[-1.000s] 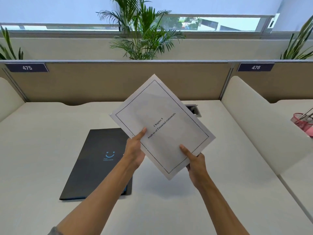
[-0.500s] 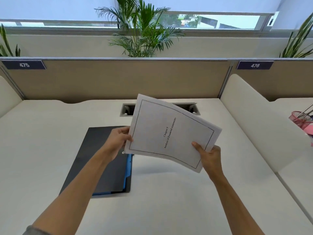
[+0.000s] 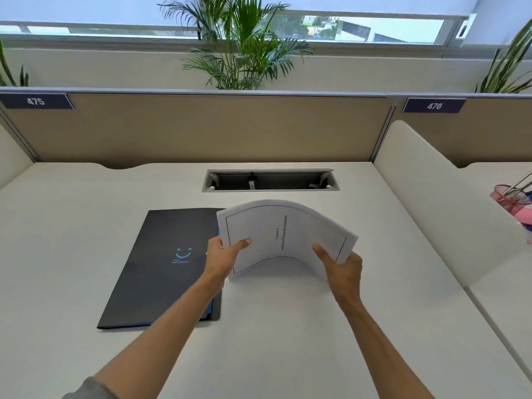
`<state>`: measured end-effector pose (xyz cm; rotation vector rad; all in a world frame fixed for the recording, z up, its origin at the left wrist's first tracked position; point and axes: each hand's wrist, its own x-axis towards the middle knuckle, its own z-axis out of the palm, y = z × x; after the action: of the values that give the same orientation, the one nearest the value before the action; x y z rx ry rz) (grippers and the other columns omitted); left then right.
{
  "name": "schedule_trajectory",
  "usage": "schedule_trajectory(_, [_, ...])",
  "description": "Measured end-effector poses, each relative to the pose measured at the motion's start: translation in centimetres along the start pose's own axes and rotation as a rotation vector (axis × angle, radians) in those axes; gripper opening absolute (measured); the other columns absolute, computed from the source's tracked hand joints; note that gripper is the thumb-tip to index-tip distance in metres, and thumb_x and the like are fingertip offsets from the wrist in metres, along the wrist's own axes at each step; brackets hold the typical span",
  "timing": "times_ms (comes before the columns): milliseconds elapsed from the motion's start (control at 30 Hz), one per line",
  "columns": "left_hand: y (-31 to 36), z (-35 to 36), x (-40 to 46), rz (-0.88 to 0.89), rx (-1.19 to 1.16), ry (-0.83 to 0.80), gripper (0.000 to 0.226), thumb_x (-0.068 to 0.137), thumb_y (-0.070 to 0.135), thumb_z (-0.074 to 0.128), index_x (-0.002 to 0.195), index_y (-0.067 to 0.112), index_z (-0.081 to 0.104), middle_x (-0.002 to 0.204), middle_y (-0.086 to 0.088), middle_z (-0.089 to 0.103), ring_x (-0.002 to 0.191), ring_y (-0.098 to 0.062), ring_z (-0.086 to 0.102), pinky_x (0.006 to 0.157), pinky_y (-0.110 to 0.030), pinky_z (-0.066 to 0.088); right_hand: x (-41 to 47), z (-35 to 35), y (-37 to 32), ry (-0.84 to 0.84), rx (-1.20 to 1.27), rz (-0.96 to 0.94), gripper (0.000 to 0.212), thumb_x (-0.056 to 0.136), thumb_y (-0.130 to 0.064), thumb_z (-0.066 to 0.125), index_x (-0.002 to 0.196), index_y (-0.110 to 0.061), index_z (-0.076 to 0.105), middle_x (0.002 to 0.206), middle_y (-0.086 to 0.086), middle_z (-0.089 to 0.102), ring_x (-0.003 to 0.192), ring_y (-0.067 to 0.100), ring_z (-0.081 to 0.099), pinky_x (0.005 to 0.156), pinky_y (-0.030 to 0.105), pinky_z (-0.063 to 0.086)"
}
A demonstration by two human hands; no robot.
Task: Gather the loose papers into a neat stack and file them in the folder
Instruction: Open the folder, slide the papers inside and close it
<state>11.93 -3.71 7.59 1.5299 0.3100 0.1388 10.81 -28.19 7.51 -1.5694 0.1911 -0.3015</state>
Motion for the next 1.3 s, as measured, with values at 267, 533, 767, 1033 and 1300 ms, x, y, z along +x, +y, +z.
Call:
schedule_trajectory(267, [1.0,-0.1,0.3,0.13,0.124,-0.002,0.005,0.087,0.018,0.07,0.086,0.022,0.071,0.085,0.0,0.075,0.082,-0.02,0.07,0.065,-0.022,0.056,2.4,-2.8,-2.9,0.035,-0.073,-0.1,0.018,0.071,-0.024,0.087,0.085,-0.023,0.075,0.076,-0.009,0.075,0.069,0.007,0.068,0.06,0.018,0.054])
schedule_trajectory(533, [6.3,0.9,0.2,0.438,0.323,-0.069,0.025,0.092,0.015,0.064,0.077,-0.005,0.069,0.074,-0.019,0.067,0.067,-0.024,0.06,0.059,-0.04,0.051,5.0,-3.8,-9.7,-0.154,-0.67,-0.479,0.036,0.076,-0.035,0.082,0.11,-0.029,0.072,0.094,-0.006,0.077,0.085,0.007,0.072,0.079,0.029,0.058])
schedule_trajectory(767, [10.4,1.2,0.3,0.578,0.516,-0.199,0.035,0.09,0.017,0.065,0.059,0.005,0.056,0.059,-0.018,0.053,0.056,-0.025,0.041,0.054,-0.035,0.037,5.7,-1.5,-12.1,-0.507,-0.704,-0.329,0.01,0.082,-0.028,0.076,0.087,-0.02,0.078,0.075,-0.005,0.074,0.067,0.014,0.069,0.061,0.033,0.055])
schedule_trajectory(1033, [13.0,-0.8,1.4,0.548,0.551,0.025,0.073,0.077,0.034,0.079,0.14,0.021,0.044,0.132,0.009,0.052,0.114,-0.005,0.048,0.095,-0.023,0.038,5.7,-1.8,-11.3,-0.54,-0.284,-0.096,0.006,0.082,-0.018,0.078,0.08,-0.012,0.078,0.077,0.009,0.078,0.065,0.018,0.073,0.056,0.03,0.058])
schedule_trajectory(1300, [7.9,0.7,-1.9,0.006,-0.051,-0.242,0.049,0.095,0.036,0.056,0.14,0.023,0.042,0.124,0.003,0.066,0.11,-0.015,0.066,0.092,-0.038,0.054,4.8,-1.4,-8.8,-0.42,0.155,0.159,0.013,0.08,-0.01,0.076,0.091,-0.003,0.077,0.092,0.013,0.078,0.076,0.023,0.075,0.063,0.03,0.06])
